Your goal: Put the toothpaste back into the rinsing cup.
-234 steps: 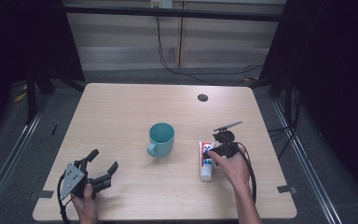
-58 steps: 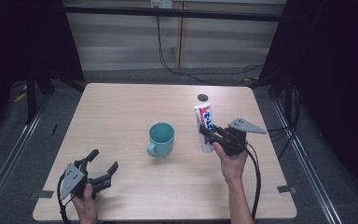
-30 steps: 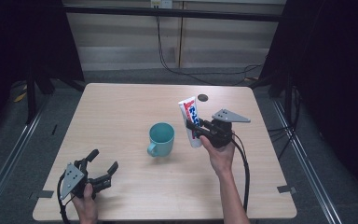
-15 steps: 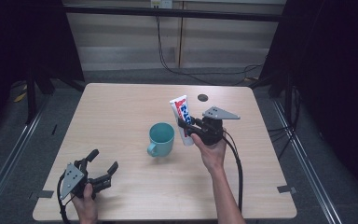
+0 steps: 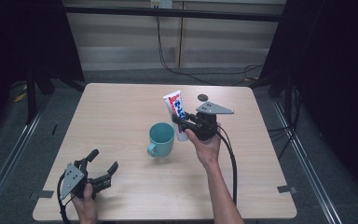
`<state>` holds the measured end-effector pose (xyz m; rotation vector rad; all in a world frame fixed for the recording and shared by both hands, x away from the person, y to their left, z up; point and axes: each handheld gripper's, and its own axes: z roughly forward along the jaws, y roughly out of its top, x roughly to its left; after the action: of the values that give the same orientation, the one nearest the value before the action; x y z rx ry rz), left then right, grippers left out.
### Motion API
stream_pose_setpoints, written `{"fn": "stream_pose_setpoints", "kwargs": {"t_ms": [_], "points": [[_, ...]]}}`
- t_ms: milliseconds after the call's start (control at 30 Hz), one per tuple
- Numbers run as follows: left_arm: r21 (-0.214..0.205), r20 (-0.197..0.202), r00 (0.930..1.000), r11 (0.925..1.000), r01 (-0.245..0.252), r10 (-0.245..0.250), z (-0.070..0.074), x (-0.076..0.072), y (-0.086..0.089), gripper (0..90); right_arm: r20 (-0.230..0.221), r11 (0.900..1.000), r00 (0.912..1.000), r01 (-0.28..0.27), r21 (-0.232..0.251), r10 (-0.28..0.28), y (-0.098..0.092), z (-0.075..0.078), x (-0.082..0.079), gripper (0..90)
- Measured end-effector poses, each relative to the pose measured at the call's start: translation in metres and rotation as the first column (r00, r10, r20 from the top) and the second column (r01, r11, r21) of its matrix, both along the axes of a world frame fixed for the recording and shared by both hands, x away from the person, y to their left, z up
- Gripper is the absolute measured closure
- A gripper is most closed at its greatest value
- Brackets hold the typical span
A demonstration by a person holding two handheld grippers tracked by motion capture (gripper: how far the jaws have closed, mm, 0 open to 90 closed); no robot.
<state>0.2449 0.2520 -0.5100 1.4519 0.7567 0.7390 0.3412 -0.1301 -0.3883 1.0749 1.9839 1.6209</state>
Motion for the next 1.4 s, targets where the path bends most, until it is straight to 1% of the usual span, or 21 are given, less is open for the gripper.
{"fn": "stream_pose_setpoints", "kwargs": {"t_ms": [100, 133, 200, 233, 333, 367, 433, 467, 533, 667, 700, 733, 833, 900, 933, 1100, 1133, 1367, 1400], "points": [[-0.002, -0.001, 1.0000, 1.0000, 0.000, 0.000, 0.000, 0.000, 0.000, 15.5, 0.007, 1.0000, 1.0000, -0.002, 0.001, 0.002, 0.004, 0.002, 0.003, 68.0], [0.003, 0.001, 1.0000, 1.0000, 0.001, -0.001, 0.000, 0.000, 0.000, 15.5, 0.005, 1.0000, 1.0000, -0.007, 0.001, 0.007, 0.006, 0.002, 0.004, 68.0], [-0.006, -0.003, 1.0000, 1.0000, 0.006, -0.006, 0.000, 0.000, -0.001, 15.6, 0.003, 0.9999, 1.0000, -0.009, -0.013, 0.009, 0.010, 0.002, 0.005, 68.0], [0.005, 0.000, 1.0000, 1.0000, 0.001, -0.001, 0.000, 0.000, 0.000, 15.5, 0.002, 0.9997, 0.9999, -0.017, -0.018, 0.017, 0.012, 0.002, 0.006, 68.0], [0.002, 0.000, 1.0000, 1.0000, 0.001, -0.001, 0.000, 0.000, 0.000, 15.5, -0.005, 0.9994, 0.9996, -0.027, -0.020, 0.027, 0.016, 0.002, 0.010, 68.0], [0.006, 0.000, 1.0000, 1.0000, 0.001, -0.001, 0.000, 0.000, 0.000, 15.5, -0.005, 0.9994, 0.9996, -0.027, -0.020, 0.027, 0.016, 0.002, 0.010, 68.0], [-0.002, -0.001, 1.0000, 1.0000, 0.000, 0.000, 0.000, 0.000, 0.000, 15.5, -0.003, 0.9994, 0.9996, -0.029, -0.017, 0.029, 0.018, 0.003, 0.011, 68.0], [0.005, 0.000, 1.0000, 1.0000, 0.002, -0.002, 0.000, 0.000, 0.000, 15.5, -0.004, 0.9993, 0.9995, -0.032, -0.020, 0.032, 0.018, 0.004, 0.012, 68.0], [0.003, 0.000, 1.0000, 1.0000, 0.001, -0.001, 0.000, 0.000, 0.000, 15.5, -0.003, 0.9988, 0.9993, -0.037, -0.032, 0.037, 0.020, 0.005, 0.014, 68.0], [-0.002, 0.000, 1.0000, 1.0000, 0.000, 0.000, 0.000, 0.000, 0.000, 15.6, -0.005, 0.9988, 0.9994, -0.035, -0.034, 0.034, 0.021, 0.007, 0.019, 68.0], [-0.002, 0.000, 1.0000, 1.0000, 0.000, 0.000, 0.000, 0.000, 0.000, 15.5, -0.005, 0.9988, 0.9994, -0.035, -0.034, 0.034, 0.021, 0.007, 0.019, 68.0], [-0.001, -0.001, 1.0000, 1.0000, 0.000, 0.000, 0.000, 0.000, 0.000, 15.6, -0.005, 0.9990, 0.9993, -0.037, -0.024, 0.037, 0.021, 0.007, 0.020, 68.0], [-0.001, -0.001, 1.0000, 1.0000, 0.000, 0.000, 0.000, 0.000, 0.000, 15.5, -0.003, 0.9989, 0.9991, -0.042, -0.022, 0.042, 0.022, 0.007, 0.022, 67.9], [0.003, 0.002, 1.0000, 1.0000, 0.000, 0.000, 0.000, 0.000, 0.000, 15.5, -0.004, 0.9988, 0.9992, -0.041, -0.028, 0.041, 0.024, 0.007, 0.023, 67.9], [0.007, 0.002, 1.0000, 1.0000, 0.001, -0.001, 0.000, 0.000, 0.000, 15.5, -0.006, 0.9981, 0.9988, -0.049, -0.038, 0.049, 0.027, 0.007, 0.024, 67.8], [0.000, 0.000, 1.0000, 1.0000, 0.000, 0.000, 0.000, 0.000, 0.000, 15.5, -0.005, 0.9970, 0.9986, -0.053, -0.056, 0.053, 0.031, 0.008, 0.027, 67.7], [-0.001, 0.000, 1.0000, 1.0000, 0.000, 0.000, 0.000, 0.000, 0.000, 15.5, -0.013, 0.9970, 0.9984, -0.055, -0.055, 0.054, 0.032, 0.007, 0.029, 67.7], [0.000, 0.000, 1.0000, 1.0000, 0.000, 0.000, 0.000, 0.000, 0.000, 15.5, -0.018, 0.9968, 0.9982, -0.057, -0.056, 0.056, 0.035, 0.006, 0.032, 67.6], [0.006, 0.000, 1.0000, 1.0000, 0.001, -0.001, 0.000, 0.000, 0.000, 15.5, -0.017, 0.9967, 0.9982, -0.058, -0.056, 0.058, 0.036, 0.006, 0.032, 67.6]]}}
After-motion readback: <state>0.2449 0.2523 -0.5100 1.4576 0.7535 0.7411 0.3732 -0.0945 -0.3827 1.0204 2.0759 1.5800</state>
